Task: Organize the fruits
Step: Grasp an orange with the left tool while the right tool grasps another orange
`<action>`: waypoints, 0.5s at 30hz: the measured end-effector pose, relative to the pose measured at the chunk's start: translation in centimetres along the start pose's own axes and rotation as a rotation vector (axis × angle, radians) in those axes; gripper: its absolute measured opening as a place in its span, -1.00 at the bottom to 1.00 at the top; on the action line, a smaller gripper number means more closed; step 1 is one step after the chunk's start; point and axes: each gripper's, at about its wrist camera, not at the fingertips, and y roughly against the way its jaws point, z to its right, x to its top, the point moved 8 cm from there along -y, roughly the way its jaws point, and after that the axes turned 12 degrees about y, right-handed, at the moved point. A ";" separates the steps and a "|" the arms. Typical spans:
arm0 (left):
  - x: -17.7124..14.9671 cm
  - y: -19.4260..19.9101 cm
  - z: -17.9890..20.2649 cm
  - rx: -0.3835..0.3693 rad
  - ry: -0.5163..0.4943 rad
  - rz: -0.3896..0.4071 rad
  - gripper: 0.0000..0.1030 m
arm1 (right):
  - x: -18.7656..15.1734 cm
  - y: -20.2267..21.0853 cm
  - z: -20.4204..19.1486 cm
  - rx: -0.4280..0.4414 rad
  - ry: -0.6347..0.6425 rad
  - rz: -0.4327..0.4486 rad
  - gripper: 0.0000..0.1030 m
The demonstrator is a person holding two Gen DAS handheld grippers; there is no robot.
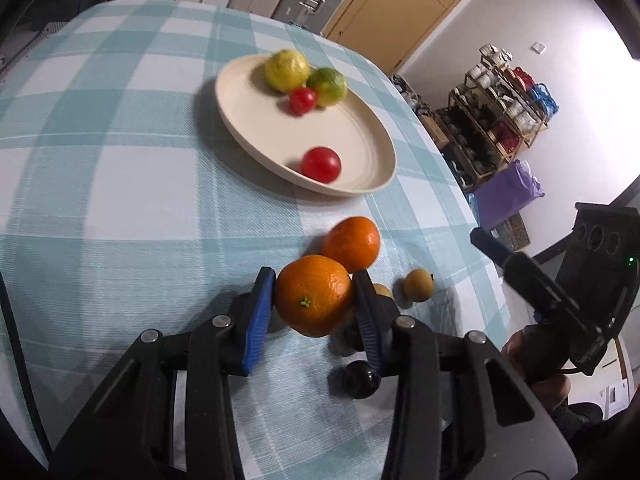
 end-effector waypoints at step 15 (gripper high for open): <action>0.8 3.1 -1.8 0.002 0.022 0.044 -0.29 | -0.6 -4.1 -1.3 0.040 -0.004 -0.099 0.97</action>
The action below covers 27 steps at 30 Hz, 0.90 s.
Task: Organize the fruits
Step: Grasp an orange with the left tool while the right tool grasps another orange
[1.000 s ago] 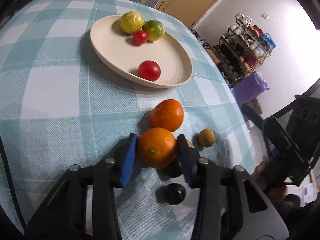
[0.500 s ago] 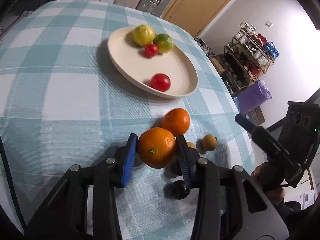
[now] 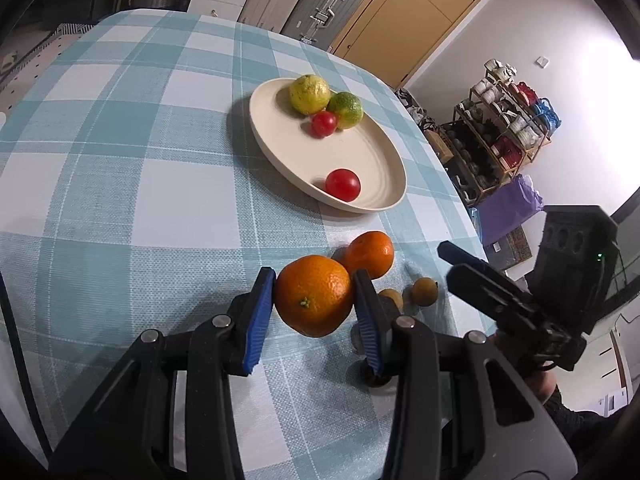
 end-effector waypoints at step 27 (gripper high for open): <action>0.9 -0.6 -2.3 0.025 0.045 -0.004 -0.29 | -0.1 -5.3 -1.6 0.037 0.028 -0.114 0.63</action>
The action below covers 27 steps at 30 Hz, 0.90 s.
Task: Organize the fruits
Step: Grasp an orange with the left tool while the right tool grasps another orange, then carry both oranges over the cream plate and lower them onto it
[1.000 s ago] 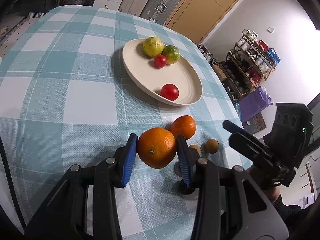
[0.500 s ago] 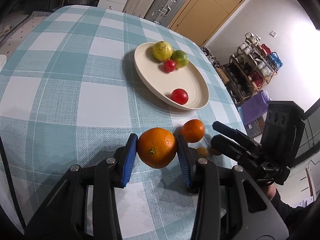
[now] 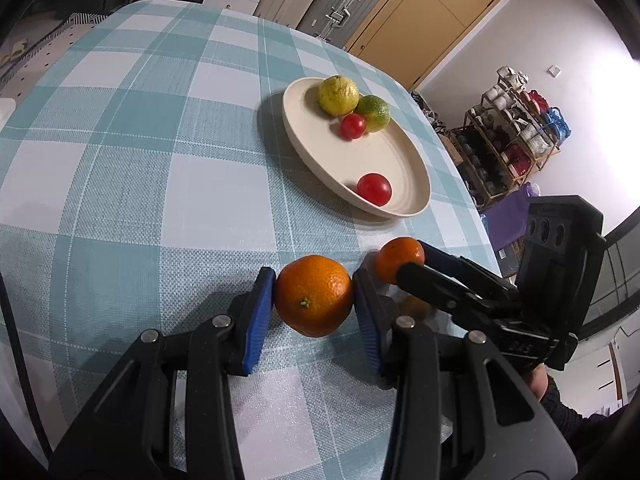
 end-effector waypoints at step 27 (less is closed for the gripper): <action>4.5 -0.3 2.6 -0.014 -0.019 0.054 -0.29 | 3.3 4.0 2.4 0.062 -0.070 0.123 -0.20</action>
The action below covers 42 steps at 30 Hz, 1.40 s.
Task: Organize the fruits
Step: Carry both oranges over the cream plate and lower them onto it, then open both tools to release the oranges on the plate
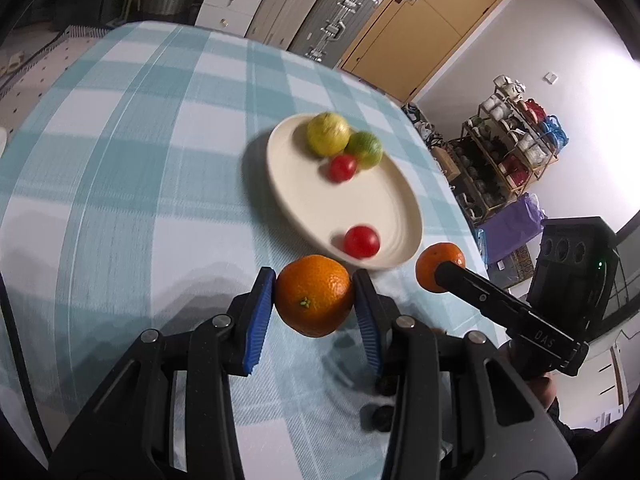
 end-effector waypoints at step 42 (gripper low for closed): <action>9.7 -12.4 3.2 0.074 0.002 -0.032 -0.23 | 6.4 -5.4 7.0 -0.112 -0.016 -0.006 0.06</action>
